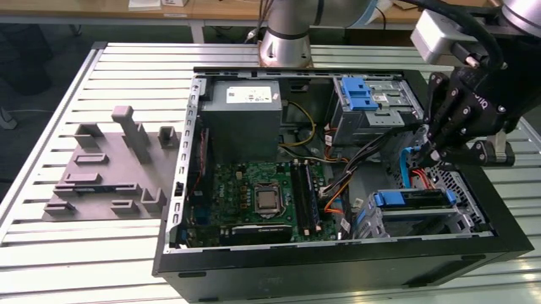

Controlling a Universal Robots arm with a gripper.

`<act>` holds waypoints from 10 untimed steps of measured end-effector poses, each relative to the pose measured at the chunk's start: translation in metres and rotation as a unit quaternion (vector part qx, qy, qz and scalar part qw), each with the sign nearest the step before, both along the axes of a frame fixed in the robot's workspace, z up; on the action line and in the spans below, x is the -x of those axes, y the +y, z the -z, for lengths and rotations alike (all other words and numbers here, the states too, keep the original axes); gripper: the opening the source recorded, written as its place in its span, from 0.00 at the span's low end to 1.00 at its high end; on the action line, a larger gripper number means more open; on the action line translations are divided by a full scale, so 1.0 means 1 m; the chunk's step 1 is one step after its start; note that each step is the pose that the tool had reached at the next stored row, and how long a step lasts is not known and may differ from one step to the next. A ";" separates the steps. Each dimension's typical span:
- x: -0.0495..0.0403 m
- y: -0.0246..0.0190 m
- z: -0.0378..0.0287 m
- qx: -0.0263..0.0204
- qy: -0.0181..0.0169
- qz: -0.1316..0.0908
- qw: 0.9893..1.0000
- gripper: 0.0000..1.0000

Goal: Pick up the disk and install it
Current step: 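Insert the second disk wire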

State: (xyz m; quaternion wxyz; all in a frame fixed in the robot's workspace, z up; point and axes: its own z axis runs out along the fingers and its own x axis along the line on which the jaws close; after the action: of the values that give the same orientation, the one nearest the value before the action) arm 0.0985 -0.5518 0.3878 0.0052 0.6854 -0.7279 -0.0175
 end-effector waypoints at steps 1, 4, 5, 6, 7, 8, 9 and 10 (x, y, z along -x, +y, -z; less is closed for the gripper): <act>0.0001 0.0025 0.0000 0.000 0.000 0.000 1.000 0.11; 0.0003 0.0107 0.0000 0.000 0.000 0.000 1.000 0.11; 0.0003 0.0130 0.0000 0.000 0.000 0.000 1.000 0.11; 0.0004 0.0152 -0.0002 0.000 0.000 0.000 1.000 0.11; 0.0004 0.0168 -0.0006 0.000 0.000 0.000 1.000 0.11; 0.0004 0.0181 -0.0012 0.000 0.000 0.000 1.000 0.11; 0.0005 0.0193 -0.0019 0.000 0.000 0.000 1.000 0.11; 0.0006 0.0204 -0.0025 0.000 0.000 0.000 1.000 0.11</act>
State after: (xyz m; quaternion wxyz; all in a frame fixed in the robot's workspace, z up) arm 0.0979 -0.5314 0.3903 0.0052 0.6854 -0.7279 -0.0173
